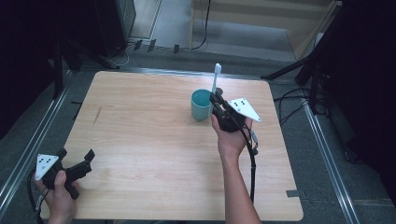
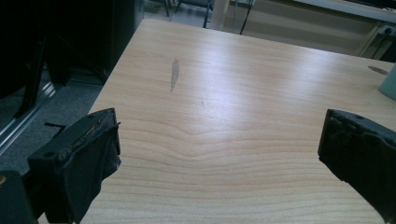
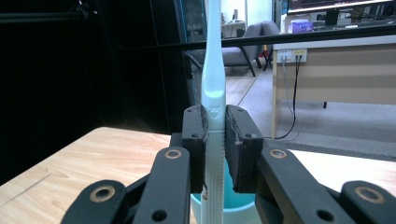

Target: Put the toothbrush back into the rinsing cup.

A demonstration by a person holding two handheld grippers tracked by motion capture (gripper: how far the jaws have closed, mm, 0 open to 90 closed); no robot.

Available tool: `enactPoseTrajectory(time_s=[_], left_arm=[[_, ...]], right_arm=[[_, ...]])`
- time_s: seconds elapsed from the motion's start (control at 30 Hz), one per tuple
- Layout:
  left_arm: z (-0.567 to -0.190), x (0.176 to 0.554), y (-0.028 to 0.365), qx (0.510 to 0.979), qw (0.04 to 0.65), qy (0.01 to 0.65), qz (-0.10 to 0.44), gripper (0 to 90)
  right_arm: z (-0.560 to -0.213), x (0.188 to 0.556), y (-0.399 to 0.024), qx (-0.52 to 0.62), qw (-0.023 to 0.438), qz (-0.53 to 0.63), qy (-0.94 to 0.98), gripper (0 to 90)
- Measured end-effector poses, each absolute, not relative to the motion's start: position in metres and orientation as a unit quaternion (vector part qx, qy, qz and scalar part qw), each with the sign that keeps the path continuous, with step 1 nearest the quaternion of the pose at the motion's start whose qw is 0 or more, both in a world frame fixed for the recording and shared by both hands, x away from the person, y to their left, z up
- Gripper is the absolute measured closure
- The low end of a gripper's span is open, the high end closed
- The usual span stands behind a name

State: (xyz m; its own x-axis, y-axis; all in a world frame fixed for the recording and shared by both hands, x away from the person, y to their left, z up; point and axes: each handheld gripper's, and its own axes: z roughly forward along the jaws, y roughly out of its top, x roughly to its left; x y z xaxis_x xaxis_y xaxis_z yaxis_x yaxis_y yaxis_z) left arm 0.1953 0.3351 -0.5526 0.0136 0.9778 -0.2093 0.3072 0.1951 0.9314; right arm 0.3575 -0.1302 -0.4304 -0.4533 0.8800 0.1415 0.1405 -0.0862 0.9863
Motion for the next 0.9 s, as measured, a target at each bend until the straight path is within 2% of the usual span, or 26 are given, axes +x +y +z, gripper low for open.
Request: enactPoseTrajectory(time_s=[0.5, 0.9], left_arm=[[-0.553, 0.195, 0.336, 0.525, 0.481, 0.610, 0.349, 0.0], [-0.553, 0.195, 0.336, 0.524, 0.483, 0.609, 0.348, 0.0]], right_arm=[[-0.431, 0.395, -0.118, 0.431, 0.316, 0.592, 0.603, 79.2], [-0.450, 0.417, -0.116, 0.444, 0.326, 0.580, 0.600, 79.3]])
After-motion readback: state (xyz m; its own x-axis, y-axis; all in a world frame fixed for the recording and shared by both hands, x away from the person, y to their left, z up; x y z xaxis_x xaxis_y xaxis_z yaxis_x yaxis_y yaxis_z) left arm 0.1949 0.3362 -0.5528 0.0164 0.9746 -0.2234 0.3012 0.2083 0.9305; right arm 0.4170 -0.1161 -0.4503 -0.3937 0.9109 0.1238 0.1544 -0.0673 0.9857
